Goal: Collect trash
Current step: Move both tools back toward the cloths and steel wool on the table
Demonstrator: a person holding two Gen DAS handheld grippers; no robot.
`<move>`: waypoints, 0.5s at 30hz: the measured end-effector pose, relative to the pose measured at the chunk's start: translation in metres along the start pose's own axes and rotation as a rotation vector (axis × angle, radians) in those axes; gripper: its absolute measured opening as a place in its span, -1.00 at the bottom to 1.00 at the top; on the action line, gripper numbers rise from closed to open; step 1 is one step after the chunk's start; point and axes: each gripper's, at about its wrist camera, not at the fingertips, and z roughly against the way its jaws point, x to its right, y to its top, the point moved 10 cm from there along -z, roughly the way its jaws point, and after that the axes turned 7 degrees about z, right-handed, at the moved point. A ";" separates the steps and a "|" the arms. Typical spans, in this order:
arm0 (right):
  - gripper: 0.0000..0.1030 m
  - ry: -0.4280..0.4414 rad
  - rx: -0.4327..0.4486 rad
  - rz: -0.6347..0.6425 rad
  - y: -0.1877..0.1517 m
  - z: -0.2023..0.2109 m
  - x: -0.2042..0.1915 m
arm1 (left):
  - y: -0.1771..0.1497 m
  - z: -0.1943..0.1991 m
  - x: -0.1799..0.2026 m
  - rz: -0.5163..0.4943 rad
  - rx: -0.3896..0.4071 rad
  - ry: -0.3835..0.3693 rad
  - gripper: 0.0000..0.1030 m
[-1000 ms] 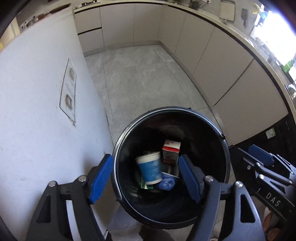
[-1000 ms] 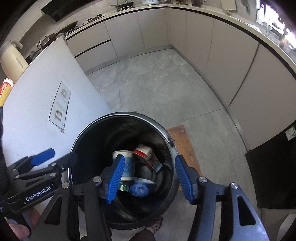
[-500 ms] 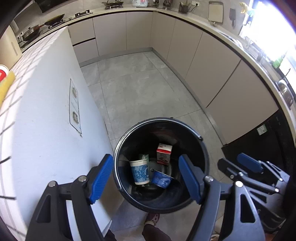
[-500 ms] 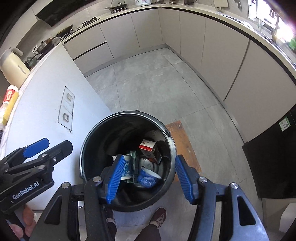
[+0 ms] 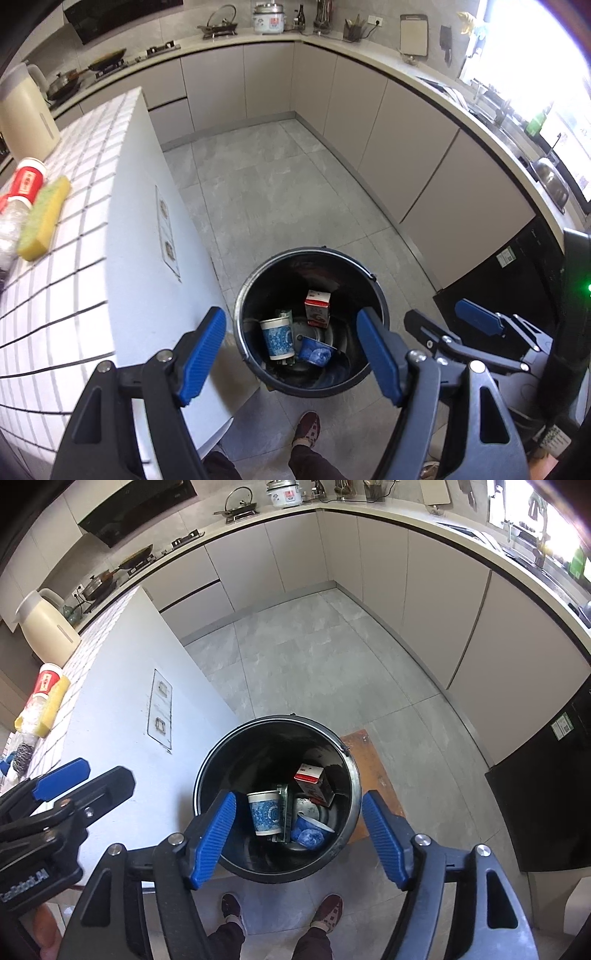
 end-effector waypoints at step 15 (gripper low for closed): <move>0.43 0.059 0.107 0.042 0.011 0.051 -0.050 | -0.003 0.060 -0.051 0.062 0.092 0.067 0.46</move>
